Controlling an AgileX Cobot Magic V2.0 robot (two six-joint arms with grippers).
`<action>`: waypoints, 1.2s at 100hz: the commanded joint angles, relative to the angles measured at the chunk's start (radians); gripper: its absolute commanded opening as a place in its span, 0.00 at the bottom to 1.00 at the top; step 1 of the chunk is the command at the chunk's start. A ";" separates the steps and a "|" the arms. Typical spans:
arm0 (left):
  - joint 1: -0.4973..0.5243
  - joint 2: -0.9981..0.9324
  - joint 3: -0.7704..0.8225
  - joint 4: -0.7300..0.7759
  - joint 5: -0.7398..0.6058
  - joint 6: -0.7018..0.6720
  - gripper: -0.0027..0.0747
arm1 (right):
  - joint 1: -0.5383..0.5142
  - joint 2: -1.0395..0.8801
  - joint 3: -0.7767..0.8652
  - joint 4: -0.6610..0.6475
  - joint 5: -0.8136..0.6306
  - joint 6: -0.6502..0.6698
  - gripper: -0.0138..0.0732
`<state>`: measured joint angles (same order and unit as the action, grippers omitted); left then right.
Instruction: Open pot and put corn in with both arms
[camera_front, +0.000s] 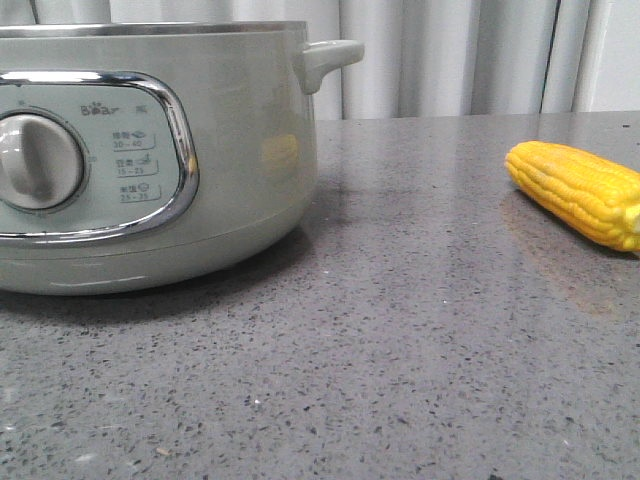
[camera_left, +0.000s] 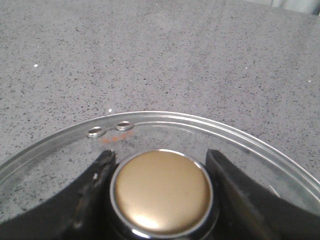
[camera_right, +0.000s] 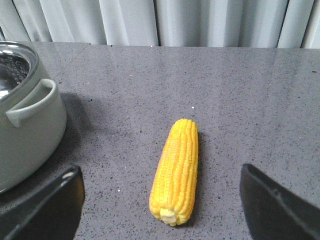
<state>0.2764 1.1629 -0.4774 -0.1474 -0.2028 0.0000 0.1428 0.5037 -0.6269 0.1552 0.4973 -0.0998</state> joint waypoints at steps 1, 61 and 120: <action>-0.001 -0.010 -0.038 0.001 -0.117 0.000 0.16 | 0.002 0.012 -0.036 0.007 -0.068 -0.004 0.80; -0.003 -0.010 -0.038 0.001 -0.114 0.000 0.57 | 0.002 0.012 -0.036 0.007 -0.099 -0.004 0.80; -0.185 -0.562 -0.095 0.015 0.083 0.000 0.56 | 0.002 0.430 -0.333 0.013 0.255 -0.004 0.80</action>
<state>0.1221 0.6954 -0.5376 -0.1368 -0.1363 0.0000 0.1428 0.8289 -0.8585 0.1628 0.7034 -0.0998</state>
